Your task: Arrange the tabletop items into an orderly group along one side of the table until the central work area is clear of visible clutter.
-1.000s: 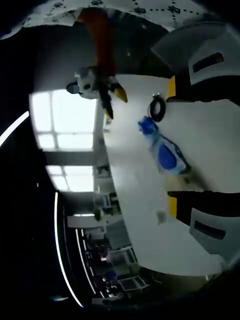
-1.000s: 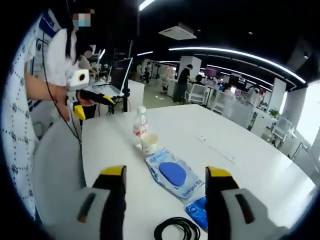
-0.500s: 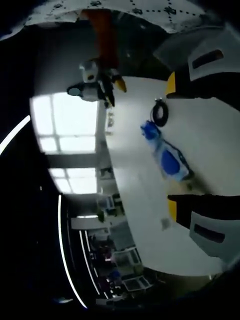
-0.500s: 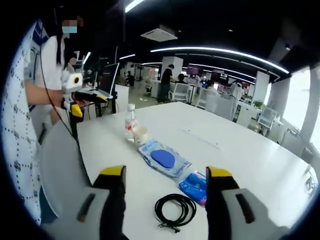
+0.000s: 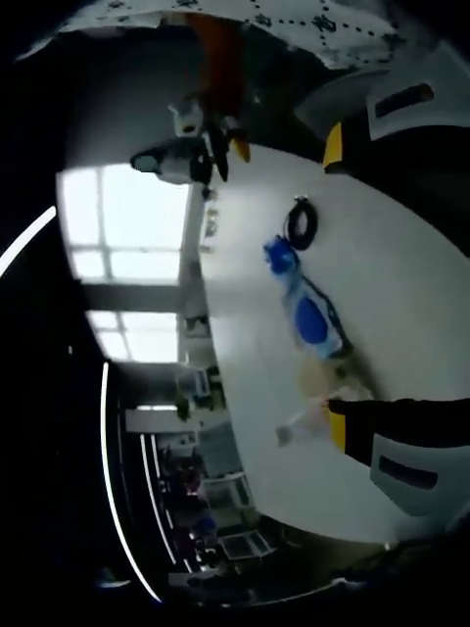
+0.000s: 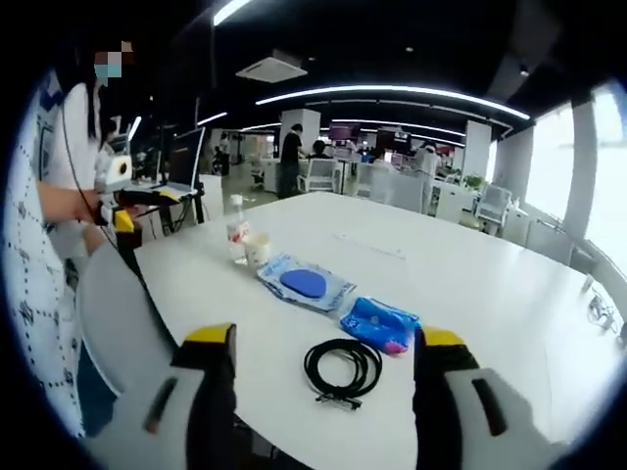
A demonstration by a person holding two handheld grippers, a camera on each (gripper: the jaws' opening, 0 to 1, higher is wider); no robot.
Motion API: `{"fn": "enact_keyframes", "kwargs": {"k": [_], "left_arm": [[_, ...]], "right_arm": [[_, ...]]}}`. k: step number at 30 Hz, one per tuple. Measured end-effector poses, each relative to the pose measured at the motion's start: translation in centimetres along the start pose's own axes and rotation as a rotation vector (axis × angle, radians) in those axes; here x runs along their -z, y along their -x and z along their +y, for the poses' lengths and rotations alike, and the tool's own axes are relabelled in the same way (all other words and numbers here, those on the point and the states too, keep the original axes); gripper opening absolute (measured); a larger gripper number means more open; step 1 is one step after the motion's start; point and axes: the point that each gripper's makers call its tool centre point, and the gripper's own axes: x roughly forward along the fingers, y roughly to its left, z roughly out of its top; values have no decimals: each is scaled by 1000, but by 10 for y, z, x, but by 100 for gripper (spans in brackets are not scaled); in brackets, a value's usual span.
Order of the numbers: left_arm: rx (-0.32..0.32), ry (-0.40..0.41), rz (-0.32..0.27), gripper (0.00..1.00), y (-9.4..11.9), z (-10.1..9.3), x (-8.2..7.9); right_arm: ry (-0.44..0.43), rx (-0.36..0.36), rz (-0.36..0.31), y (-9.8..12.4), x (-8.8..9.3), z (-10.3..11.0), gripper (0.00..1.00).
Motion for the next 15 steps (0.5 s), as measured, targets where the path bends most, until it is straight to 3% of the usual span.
{"fn": "enact_keyframes", "kwargs": {"k": [15], "left_arm": [[-33,57,38,96,16,-6,26]], "right_arm": [[-84,47,27,5,31,7,71]]}}
